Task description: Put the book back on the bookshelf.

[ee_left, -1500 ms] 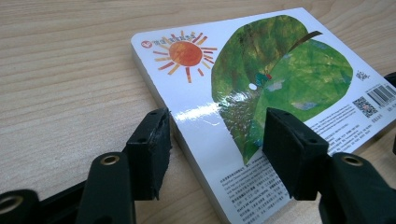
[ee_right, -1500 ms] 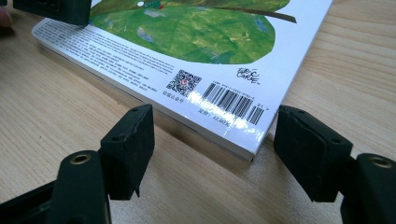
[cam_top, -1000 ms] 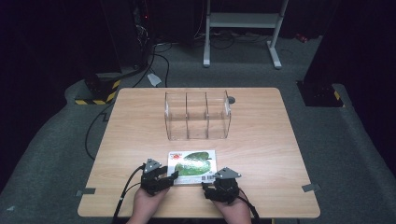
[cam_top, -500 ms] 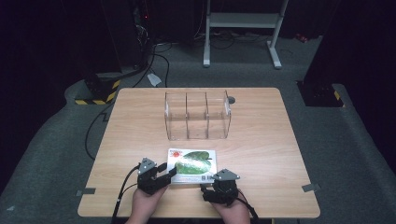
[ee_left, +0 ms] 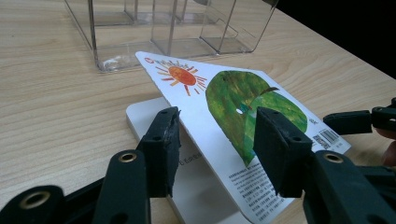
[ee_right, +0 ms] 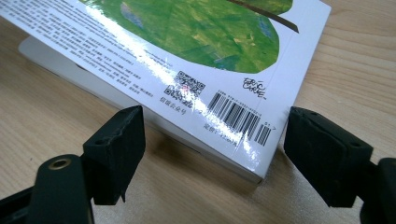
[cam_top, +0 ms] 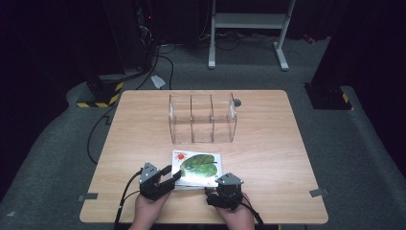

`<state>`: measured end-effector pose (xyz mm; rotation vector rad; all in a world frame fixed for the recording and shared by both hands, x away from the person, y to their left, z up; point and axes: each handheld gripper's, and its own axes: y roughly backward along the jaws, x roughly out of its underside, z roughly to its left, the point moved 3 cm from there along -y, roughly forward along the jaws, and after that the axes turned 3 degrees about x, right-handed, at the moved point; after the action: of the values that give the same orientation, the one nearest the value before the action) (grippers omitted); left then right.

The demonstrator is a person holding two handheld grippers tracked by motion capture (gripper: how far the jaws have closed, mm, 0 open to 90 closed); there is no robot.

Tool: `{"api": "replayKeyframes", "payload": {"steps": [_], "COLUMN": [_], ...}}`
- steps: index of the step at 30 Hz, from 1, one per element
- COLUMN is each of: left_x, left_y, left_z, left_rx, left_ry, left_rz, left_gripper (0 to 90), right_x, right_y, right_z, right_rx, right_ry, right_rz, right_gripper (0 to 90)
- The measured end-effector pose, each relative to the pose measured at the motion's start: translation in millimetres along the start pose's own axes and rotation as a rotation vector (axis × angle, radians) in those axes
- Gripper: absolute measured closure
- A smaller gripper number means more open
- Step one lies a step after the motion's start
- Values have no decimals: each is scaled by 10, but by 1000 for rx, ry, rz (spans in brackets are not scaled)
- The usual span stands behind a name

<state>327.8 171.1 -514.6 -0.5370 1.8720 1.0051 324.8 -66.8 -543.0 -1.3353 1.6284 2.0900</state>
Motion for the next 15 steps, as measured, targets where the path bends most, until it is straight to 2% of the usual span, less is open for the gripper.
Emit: {"api": "replayKeyframes", "payload": {"steps": [2, 7, 15], "left_x": [1, 4, 20], "left_y": [-2, -7, -38], "left_z": [3, 15, 73], "left_rx": [2, 3, 4], "left_ry": [2, 0, 15], "left_rz": [0, 5, 23], "left_gripper": [508, 507, 443], "right_x": [-3, -8, -3], "right_y": [-18, -10, -3], "right_z": [-6, -25, -19], "right_rx": [13, 2, 5], "right_ry": [-7, -31, -37], "right_rz": [15, 6, 1], "right_gripper": [223, 242, 249]}}
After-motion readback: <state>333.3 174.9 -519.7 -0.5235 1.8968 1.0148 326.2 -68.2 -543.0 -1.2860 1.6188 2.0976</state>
